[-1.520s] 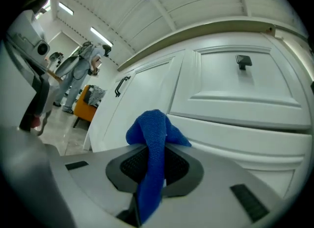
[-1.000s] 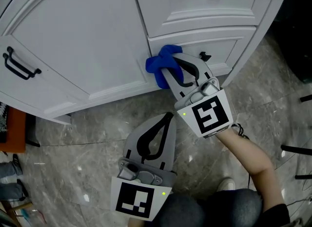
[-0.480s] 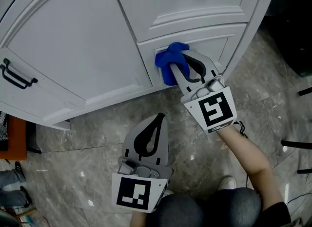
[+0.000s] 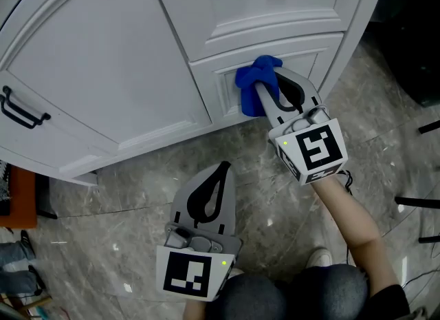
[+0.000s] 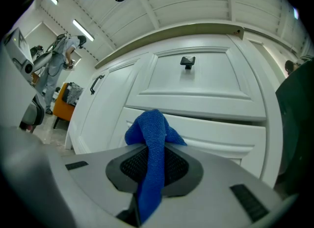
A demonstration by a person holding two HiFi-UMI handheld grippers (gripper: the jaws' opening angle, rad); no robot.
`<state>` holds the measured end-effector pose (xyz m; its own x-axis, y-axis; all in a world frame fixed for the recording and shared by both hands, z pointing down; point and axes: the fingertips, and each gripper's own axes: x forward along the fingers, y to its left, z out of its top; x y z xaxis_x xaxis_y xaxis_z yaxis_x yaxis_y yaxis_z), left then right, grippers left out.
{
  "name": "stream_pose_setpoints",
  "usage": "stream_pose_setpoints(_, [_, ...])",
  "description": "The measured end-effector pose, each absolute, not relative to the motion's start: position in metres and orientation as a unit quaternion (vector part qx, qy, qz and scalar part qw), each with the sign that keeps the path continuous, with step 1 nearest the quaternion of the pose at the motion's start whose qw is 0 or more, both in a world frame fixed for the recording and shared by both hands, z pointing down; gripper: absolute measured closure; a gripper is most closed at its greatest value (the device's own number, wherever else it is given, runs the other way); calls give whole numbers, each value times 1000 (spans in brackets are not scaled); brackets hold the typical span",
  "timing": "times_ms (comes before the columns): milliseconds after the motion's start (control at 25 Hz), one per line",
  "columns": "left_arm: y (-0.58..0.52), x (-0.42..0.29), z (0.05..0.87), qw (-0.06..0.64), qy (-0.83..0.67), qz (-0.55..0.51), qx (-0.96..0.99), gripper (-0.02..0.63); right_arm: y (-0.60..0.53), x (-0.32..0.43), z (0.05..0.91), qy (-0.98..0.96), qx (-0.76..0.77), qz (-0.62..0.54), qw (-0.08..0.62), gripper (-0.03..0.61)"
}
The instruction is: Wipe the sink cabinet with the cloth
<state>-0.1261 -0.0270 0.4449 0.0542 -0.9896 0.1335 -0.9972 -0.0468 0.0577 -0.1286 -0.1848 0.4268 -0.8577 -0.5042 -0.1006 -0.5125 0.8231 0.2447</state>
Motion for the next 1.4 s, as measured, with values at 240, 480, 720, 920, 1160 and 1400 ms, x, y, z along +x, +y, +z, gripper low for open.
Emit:
stream_pose_setpoints(240, [-27, -123, 444, 67, -683, 30, 727, 611, -195, -114, 427, 949, -284, 137, 9, 518])
stream_pose_setpoints(480, [-25, -123, 443, 66, -682, 33, 727, 609, -209, -93, 424, 945, -304, 118, 19, 517])
stream_pose_setpoints(720, [-25, -121, 442, 64, -681, 34, 728, 611, -220, -79, 425, 943, -310, 120, 15, 517])
stream_pose_setpoints(920, [-25, -119, 442, 66, -680, 36, 729, 609, -239, -56, 427, 932, -343, 116, 12, 517])
stream_pose_setpoints(1160, [-27, -113, 441, 66, -674, 39, 734, 609, -251, -42, 428, 921, -360, 149, -4, 517])
stream_pose_setpoints(1400, [-26, -110, 439, 63, -673, 41, 735, 611, -253, -38, 429, 918, -367, 153, 3, 517])
